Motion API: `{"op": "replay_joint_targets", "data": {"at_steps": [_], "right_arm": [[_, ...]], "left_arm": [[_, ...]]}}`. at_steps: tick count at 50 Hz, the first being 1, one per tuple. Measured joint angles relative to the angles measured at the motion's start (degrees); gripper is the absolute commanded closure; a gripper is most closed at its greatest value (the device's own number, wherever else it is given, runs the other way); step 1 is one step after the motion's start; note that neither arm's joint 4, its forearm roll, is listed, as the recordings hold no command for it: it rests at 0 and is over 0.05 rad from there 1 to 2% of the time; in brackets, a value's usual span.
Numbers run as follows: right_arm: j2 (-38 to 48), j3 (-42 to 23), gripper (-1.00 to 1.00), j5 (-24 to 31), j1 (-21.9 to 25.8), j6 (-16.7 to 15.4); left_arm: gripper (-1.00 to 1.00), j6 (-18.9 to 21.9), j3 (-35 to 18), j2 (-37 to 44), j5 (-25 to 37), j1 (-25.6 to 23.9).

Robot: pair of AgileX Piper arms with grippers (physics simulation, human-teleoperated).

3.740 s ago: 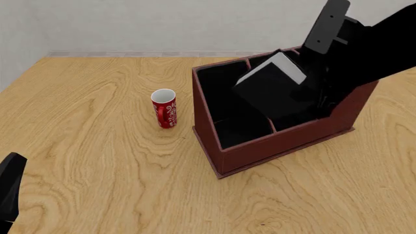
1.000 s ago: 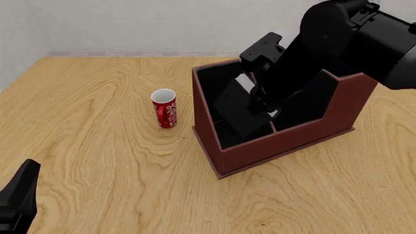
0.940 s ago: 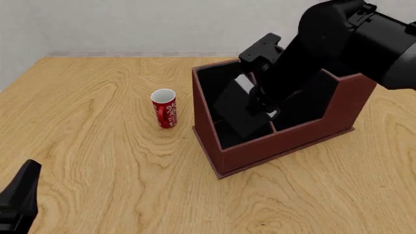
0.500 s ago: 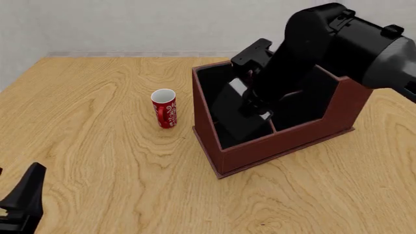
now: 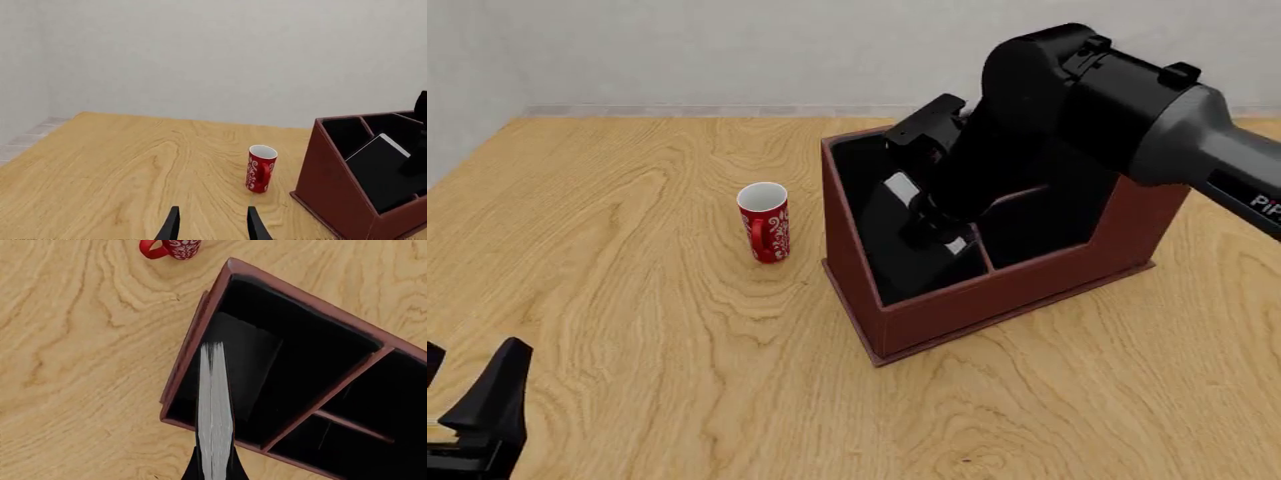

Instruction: Pick up the book and place it in the left compartment of the caddy.

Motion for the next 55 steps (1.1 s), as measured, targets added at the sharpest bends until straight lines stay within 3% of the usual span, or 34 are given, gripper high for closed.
{"op": "replay_joint_targets", "data": {"at_steps": [27,28,55], "right_arm": [[1.1,-0.6,1.0,0.0,0.6,1.7],[1.1,-0.7,-1.0,0.0,0.6,1.7],[0.0,-1.0,-1.0,-0.1,1.1,3.0]], "left_arm": [[-1.0,0.2,0.8,2.2,-2.4,-0.1],[-1.0,0.2,0.8,2.3,-2.4,-0.2],[-1.0,0.2,0.4,1.4,-1.7,-0.3]]}}
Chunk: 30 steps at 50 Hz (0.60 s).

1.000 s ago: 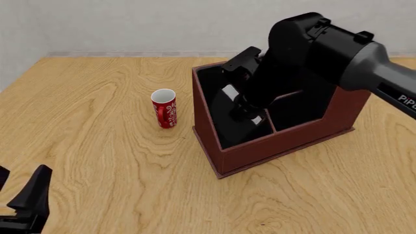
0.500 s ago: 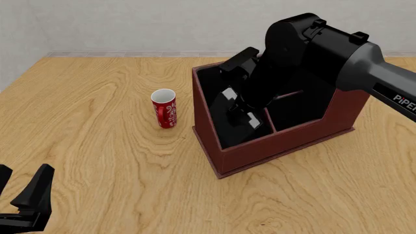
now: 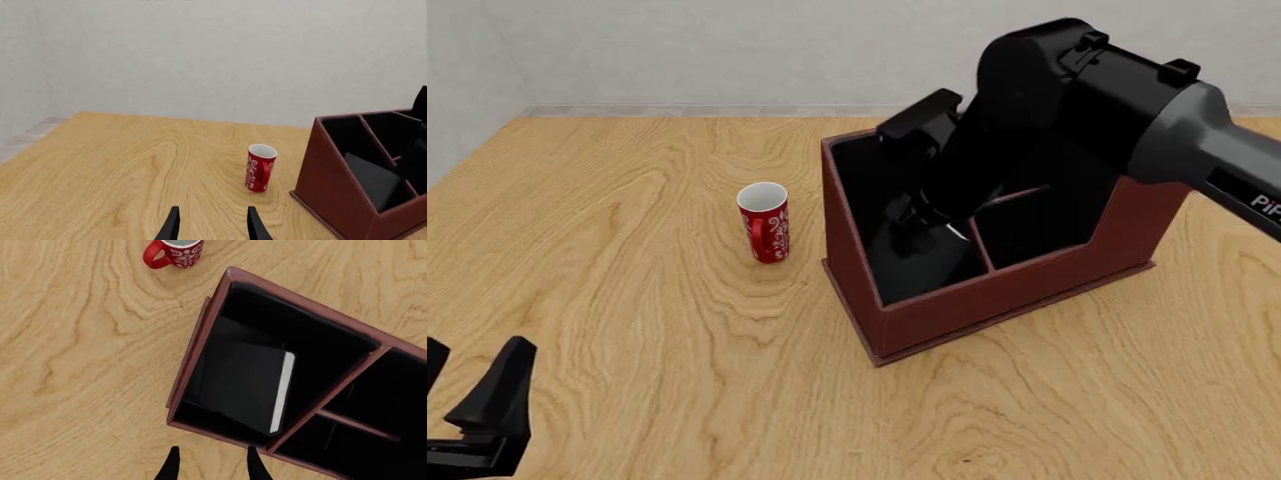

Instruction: Pick up the book and place it in the left compartment of the caddy.

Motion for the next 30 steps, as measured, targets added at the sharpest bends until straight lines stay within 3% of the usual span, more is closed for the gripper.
{"op": "replay_joint_targets", "data": {"at_steps": [30], "right_arm": [[-6.8,1.2,-1.0,0.0,-0.4,0.5]], "left_arm": [[-1.0,0.2,-5.0,-2.5,5.0,-1.2]]}}
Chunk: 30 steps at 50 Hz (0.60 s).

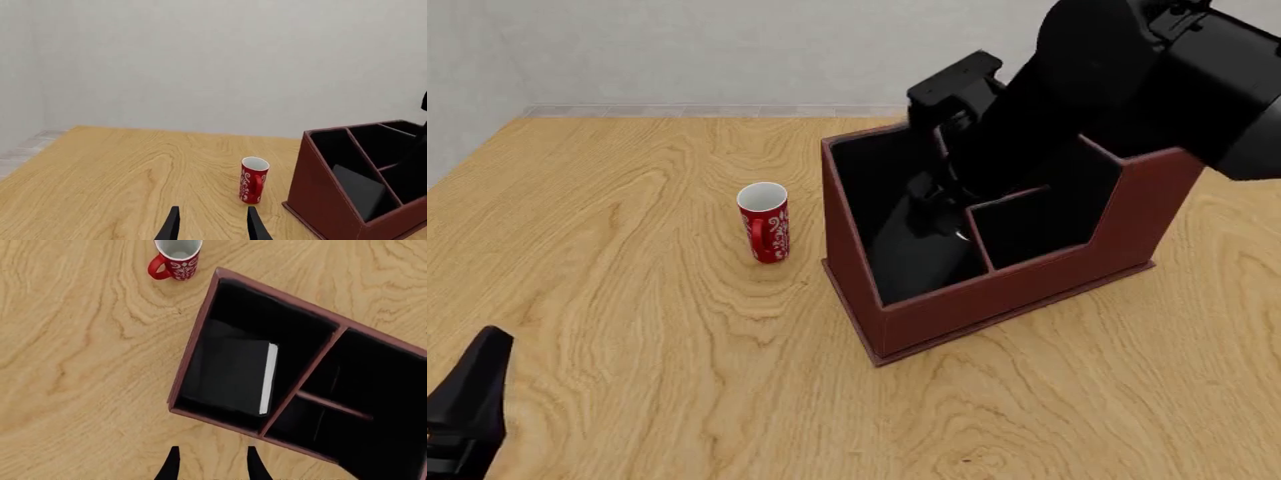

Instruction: Pick up the book and place it in the left compartment of the caddy.

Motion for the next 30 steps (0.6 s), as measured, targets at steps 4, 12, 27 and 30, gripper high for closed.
{"op": "replay_joint_targets", "data": {"at_steps": [4,12,27,30], "right_arm": [[-1.3,0.5,-1.0,0.0,0.5,0.6],[-3.9,0.7,-1.0,0.0,2.0,2.4],[-9.9,-0.4,-1.0,0.0,5.6,7.6],[-11.3,-0.5,-1.0,0.0,6.2,8.8]], "left_arm": [[-1.0,0.1,-1.0,-0.1,0.7,-0.3],[-1.0,0.5,-2.7,-0.3,1.8,-0.8],[-1.0,1.1,-4.6,-0.4,3.3,-2.1],[-1.0,1.3,-4.9,-0.4,3.6,-2.5]]}}
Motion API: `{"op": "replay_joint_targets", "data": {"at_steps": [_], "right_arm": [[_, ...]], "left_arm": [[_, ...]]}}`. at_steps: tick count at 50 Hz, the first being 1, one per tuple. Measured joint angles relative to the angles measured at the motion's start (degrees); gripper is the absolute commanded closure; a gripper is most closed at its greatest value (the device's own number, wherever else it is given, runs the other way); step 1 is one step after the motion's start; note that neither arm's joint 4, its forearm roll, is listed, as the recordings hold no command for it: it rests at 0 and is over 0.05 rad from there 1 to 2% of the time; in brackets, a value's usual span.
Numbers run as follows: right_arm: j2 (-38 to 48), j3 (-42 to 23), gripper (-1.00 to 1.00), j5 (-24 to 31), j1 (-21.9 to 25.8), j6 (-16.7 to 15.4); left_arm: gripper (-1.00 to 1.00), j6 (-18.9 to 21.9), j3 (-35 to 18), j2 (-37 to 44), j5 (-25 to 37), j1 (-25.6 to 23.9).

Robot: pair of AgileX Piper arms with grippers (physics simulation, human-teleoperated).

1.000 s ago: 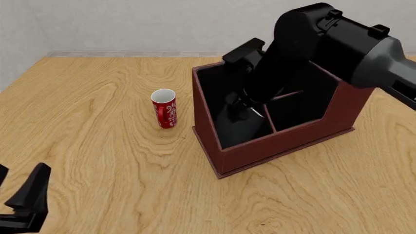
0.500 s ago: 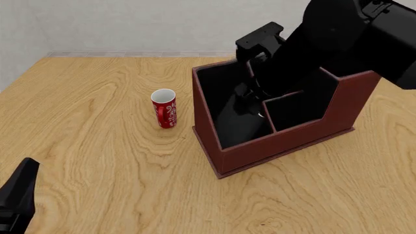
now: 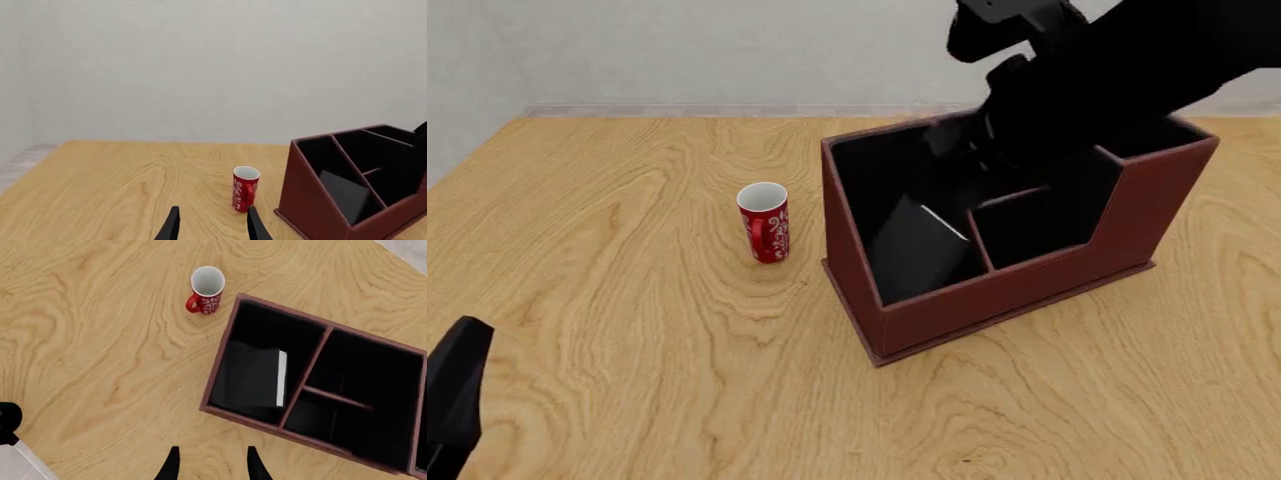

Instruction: Pick up the book and place it in the left compartment of the caddy.

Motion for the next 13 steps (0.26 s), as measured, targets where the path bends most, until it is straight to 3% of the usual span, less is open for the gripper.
{"op": "replay_joint_targets", "data": {"at_steps": [13], "right_arm": [[-6.1,0.1,-1.0,0.0,2.2,3.6]], "left_arm": [[-1.0,1.0,-1.2,0.0,1.0,-1.2]]}}
